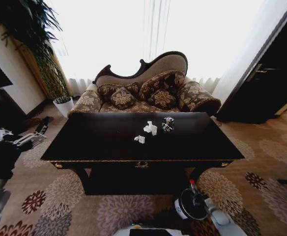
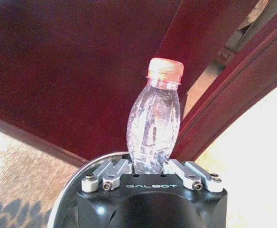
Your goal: Move to the front of the table and place the trash on the table into the trash bin.
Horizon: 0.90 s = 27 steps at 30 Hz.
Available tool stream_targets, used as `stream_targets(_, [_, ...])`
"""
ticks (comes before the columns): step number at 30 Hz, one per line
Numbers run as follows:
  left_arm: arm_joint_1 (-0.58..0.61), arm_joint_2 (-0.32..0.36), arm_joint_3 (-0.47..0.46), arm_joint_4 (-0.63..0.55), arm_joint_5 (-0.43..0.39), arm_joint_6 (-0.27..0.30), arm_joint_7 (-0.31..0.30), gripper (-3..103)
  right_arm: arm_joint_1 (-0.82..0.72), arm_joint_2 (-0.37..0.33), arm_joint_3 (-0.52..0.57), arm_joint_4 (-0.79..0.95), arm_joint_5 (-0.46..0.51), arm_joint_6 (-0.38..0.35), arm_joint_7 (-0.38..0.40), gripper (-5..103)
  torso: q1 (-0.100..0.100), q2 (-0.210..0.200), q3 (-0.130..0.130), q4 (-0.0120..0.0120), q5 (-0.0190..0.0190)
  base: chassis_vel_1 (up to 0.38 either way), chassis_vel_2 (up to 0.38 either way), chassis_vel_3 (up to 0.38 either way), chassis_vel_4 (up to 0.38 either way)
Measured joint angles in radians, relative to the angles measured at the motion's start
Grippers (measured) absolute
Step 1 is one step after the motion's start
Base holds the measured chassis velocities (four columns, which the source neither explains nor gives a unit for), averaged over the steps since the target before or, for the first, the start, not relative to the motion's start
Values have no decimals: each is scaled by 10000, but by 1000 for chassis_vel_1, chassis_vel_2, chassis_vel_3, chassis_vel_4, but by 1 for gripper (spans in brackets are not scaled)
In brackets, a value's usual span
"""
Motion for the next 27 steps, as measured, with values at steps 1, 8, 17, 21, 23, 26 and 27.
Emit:
stream_targets(1, [-46,0,25,34,3,0,8,100,-47,29,8,-2,76,68,-4,22,0,0,0,0,1,0,0,0,0])
stream_targets(8, [-195,71,53,186,5,-4,25,100,-135,146,14,62,299,145,-5,22,0,0,0,3,2,0,0,0,0])
stream_targets(17, [-207,179,-12,253,-14,-34,47,100,-208,309,-44,139,624,-55,-159,33,0,0,0,2,0,0,0,0,0])
stream_targets(21, [-207,222,-97,283,-74,-38,49,100,-204,397,-78,221,604,-90,-275,49,0,0,0,3,-1,0,0,0,0])
stream_targets(23, [-215,236,-111,311,-82,-40,53,100,-205,413,-104,301,595,-140,-300,60,-1,0,0,3,0,0,0,0,0])
stream_targets(26, [-247,232,-88,347,-79,-43,56,100,-222,410,-119,357,595,-161,-314,66,0,0,0,2,0,0,0,0,0])
stream_targets(27, [-265,221,-60,361,-71,-43,57,100,-237,408,-121,374,597,-163,-326,71,-1,0,0,3,0,0,0,0,0])
